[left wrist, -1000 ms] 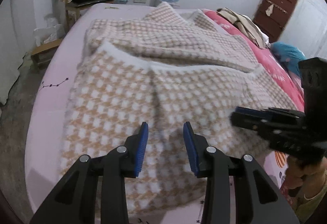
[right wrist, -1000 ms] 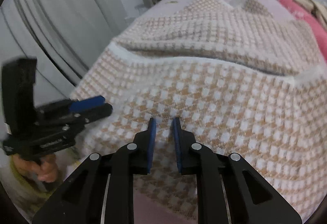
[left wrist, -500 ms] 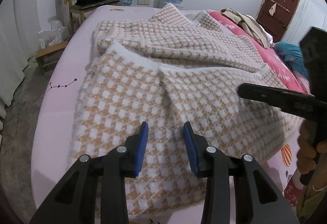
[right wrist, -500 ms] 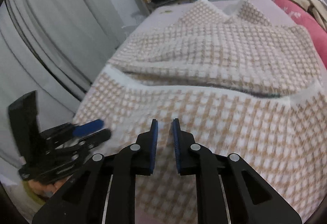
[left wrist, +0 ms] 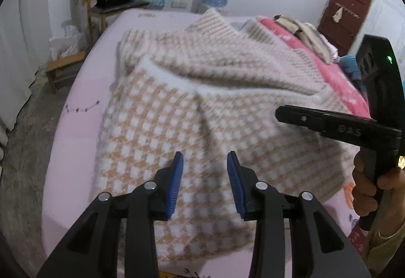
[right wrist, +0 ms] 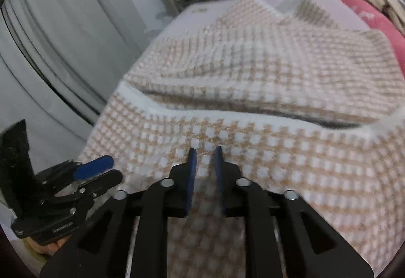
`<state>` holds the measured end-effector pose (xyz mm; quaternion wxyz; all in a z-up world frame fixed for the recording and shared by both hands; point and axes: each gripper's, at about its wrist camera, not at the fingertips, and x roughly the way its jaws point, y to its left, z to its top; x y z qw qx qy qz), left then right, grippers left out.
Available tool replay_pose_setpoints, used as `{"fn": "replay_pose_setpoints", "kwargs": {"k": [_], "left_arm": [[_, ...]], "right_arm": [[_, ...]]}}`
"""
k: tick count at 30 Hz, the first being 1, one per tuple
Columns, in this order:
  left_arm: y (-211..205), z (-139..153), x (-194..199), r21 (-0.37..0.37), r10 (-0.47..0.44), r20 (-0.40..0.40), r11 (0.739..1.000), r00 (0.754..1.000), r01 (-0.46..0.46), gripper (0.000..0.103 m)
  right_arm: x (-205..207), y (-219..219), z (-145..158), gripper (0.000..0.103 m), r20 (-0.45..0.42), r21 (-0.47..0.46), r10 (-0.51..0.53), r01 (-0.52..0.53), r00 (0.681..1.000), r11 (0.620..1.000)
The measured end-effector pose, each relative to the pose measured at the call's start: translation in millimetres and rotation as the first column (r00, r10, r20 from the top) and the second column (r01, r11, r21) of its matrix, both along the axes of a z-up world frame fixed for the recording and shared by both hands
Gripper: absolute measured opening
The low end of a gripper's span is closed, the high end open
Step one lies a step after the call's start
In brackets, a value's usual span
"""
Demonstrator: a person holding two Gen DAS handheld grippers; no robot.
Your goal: Fold large clothes
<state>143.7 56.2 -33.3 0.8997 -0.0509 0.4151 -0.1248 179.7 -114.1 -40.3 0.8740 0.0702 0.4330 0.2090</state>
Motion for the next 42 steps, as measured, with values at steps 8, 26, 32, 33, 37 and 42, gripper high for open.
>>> {"fn": "replay_pose_setpoints", "kwargs": {"k": [8, 26, 32, 33, 37, 42], "left_arm": [[-22.4, -6.3, 4.1, 0.038, -0.065, -0.02, 0.997, 0.998, 0.066, 0.052], [14.1, -14.3, -10.6, 0.065, -0.002, -0.031, 0.998, 1.0, 0.004, 0.054], [8.7, 4.4, -19.0, 0.076, -0.031, 0.011, 0.997, 0.999, 0.03, 0.054], [4.6, 9.3, -23.5, 0.069, -0.059, 0.03, 0.996, 0.998, 0.057, 0.055], [-17.4, 3.4, -29.6, 0.068, -0.126, 0.009, 0.99, 0.992, 0.125, 0.06], [-28.4, -20.7, -27.0, 0.129, -0.097, -0.038, 0.987, 0.995, 0.101, 0.061]], "right_arm": [[-35.1, -109.8, 11.1, 0.044, 0.088, -0.151, -0.345, 0.355, 0.934, 0.923], [-82.7, -115.0, -16.9, 0.039, 0.005, -0.209, -0.3, 0.294, 0.954, 0.933], [-87.6, -107.2, -3.7, 0.039, 0.019, -0.17, -0.3, 0.299, 0.954, 0.939], [-92.0, -99.7, 3.2, 0.04, 0.039, -0.153, -0.27, 0.273, 0.962, 0.95], [-100.7, -62.5, 2.4, 0.047, 0.06, -0.167, -0.157, 0.165, 0.986, 0.972], [-91.7, -54.2, -29.2, 0.053, 0.005, -0.208, -0.177, 0.174, 0.984, 0.963]]}}
